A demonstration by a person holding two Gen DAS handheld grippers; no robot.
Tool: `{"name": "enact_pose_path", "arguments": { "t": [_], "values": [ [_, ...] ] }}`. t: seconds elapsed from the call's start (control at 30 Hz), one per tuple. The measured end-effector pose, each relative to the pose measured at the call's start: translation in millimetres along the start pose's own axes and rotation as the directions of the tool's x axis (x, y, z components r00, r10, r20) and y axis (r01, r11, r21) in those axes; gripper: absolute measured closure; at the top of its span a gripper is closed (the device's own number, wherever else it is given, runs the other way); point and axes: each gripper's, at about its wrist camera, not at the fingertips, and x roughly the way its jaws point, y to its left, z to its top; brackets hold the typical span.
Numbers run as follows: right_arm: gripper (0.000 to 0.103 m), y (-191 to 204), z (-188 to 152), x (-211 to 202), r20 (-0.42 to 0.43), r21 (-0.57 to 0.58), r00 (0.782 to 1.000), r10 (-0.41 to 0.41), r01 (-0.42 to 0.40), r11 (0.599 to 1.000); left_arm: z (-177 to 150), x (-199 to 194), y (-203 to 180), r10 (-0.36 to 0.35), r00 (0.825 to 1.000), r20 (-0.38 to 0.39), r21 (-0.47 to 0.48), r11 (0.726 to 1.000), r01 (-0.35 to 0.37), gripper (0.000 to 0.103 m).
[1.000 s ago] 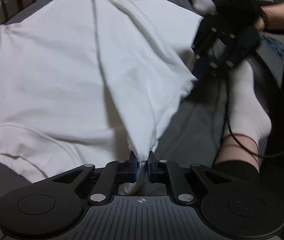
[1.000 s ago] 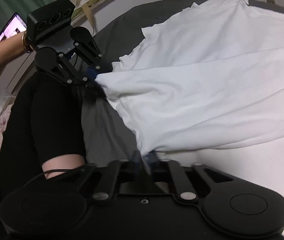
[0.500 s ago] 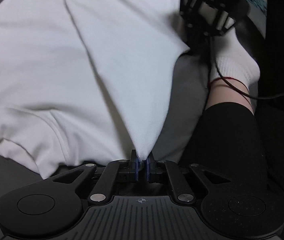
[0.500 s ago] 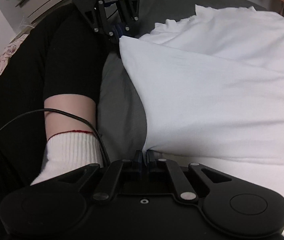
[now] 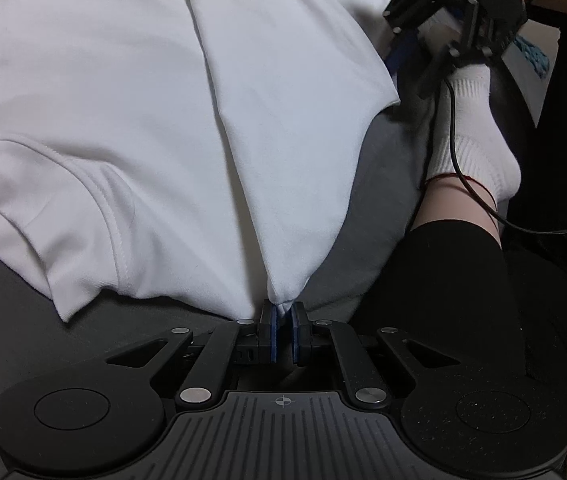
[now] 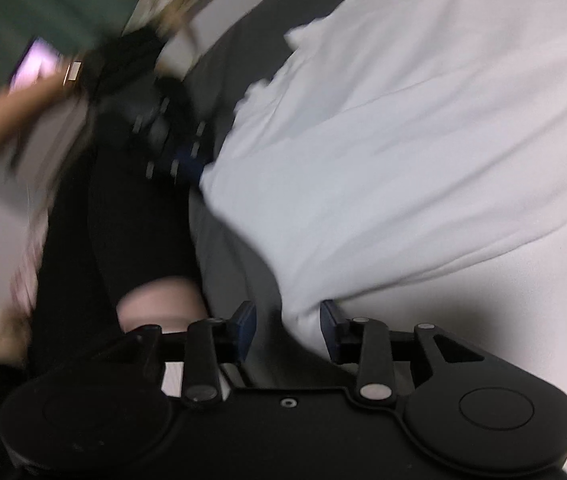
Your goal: Fold clothes
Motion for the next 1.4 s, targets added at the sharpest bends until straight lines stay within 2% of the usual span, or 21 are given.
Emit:
{"name": "enact_pose_path", "arguments": {
  "t": [0.03, 0.07, 0.1, 0.13, 0.2, 0.3, 0.4, 0.5, 0.63, 0.73, 0.77, 0.8, 0.83, 0.87, 0.9, 0.97, 1.07, 1.17, 1.23, 1.33, 1.4],
  "values": [
    [0.069, -4, 0, 4, -0.006, 0.044, 1.0, -0.005, 0.005, 0.999, 1, -1, 0, 0.001, 1.0, -0.007, -0.011, 1.0, -0.001, 0.097],
    [0.079, -7, 0, 8, -0.013, 0.087, 1.0, -0.009, 0.01, 0.996, 1, -1, 1, 0.002, 1.0, -0.016, -0.019, 1.0, -0.002, 0.097],
    [0.095, -11, 0, 11, -0.023, 0.125, 1.0, -0.011, 0.014, 0.992, 1, -1, 2, 0.003, 1.0, -0.028, -0.023, 1.0, -0.004, 0.098],
    [0.099, -13, -2, 12, -0.046, 0.143, 0.999, -0.006, 0.012, 0.99, 1, -1, 2, 0.004, 0.999, -0.04, -0.026, 1.0, -0.005, 0.099],
    [0.101, -18, -7, 14, -0.088, 0.175, 0.996, 0.006, 0.01, 0.984, -1, 3, 1, 0.002, 0.997, -0.079, -0.027, 1.0, -0.004, 0.101],
    [0.101, -19, -14, 13, -0.115, 0.187, 0.993, 0.002, 0.02, 0.982, -3, 4, 6, -0.015, 0.997, -0.076, -0.058, 0.998, 0.011, 0.102],
    [0.093, -13, -14, 12, -0.175, 0.18, 0.984, 0.017, 0.015, 0.983, -4, 2, 8, -0.028, 0.998, -0.06, -0.08, 0.996, 0.023, 0.101],
    [0.073, -2, -15, 0, -0.225, 0.115, 0.974, 0.014, 0.012, 0.993, -6, -12, 14, -0.06, 0.997, -0.058, -0.122, 0.991, 0.052, 0.101],
    [0.063, -5, 1, -27, -0.164, 0.1, 0.985, -0.055, 0.072, 0.992, -8, -39, 17, -0.073, 0.997, -0.017, -0.126, 0.99, 0.07, 0.1],
    [0.059, -8, 16, -43, -0.089, 0.099, 0.988, -0.126, 0.135, 0.986, -9, -56, 22, -0.026, 0.999, 0.04, -0.124, 0.992, 0.03, 0.087],
    [0.058, -9, 20, -46, -0.066, 0.096, 0.986, -0.153, 0.159, 0.983, -10, -62, 24, 0.004, 0.998, 0.058, -0.128, 0.992, 0.003, 0.077],
    [0.057, -8, 24, -48, -0.05, 0.094, 0.983, -0.175, 0.179, 0.979, -12, -67, 27, 0.035, 0.997, 0.075, -0.135, 0.991, -0.025, 0.061],
    [0.056, -6, 27, -49, -0.033, 0.086, 0.98, -0.197, 0.199, 0.976, -14, -72, 30, 0.068, 0.994, 0.091, -0.144, 0.988, -0.054, 0.053],
    [0.049, -4, 30, -51, -0.016, 0.079, 0.976, -0.219, 0.219, 0.972, -17, -77, 32, 0.101, 0.989, 0.106, -0.154, 0.985, -0.084, 0.042],
    [0.041, -2, 33, -52, 0.004, 0.074, 0.971, -0.238, 0.237, 0.969, -19, -83, 36, 0.136, 0.983, 0.124, -0.164, 0.98, -0.115, 0.039],
    [0.039, -1, 37, -55, 0.056, 0.075, 0.966, -0.253, 0.248, 0.966, -21, -91, 44, 0.228, 0.961, 0.153, -0.202, 0.96, -0.196, 0.039],
    [0.039, -1, 45, -51, 0.09, 0.068, 0.959, -0.268, 0.263, 0.963, -24, -102, 67, 0.366, 0.916, 0.165, -0.332, 0.895, -0.298, 0.039],
    [0.037, 9, 57, -27, 0.081, 0.018, 0.957, -0.277, 0.276, 0.961, -27, -99, 89, 0.46, 0.87, 0.177, -0.499, 0.804, -0.323, 0.039],
    [0.037, 18, 63, -12, 0.088, -0.036, 0.958, -0.272, 0.276, 0.961, -31, -103, 102, 0.496, 0.835, 0.236, -0.581, 0.761, -0.288, 0.039],
    [0.036, 35, 72, 15, 0.061, -0.109, 0.97, -0.236, 0.242, 0.964, -32, -105, 116, 0.58, 0.752, 0.313, -0.711, 0.668, -0.22, 0.039],
    [0.035, 47, 79, 33, 0.039, -0.155, 0.977, -0.212, 0.215, 0.964, -28, -104, 123, 0.674, 0.677, 0.295, -0.808, 0.555, -0.201, 0.039]
  ]
}}
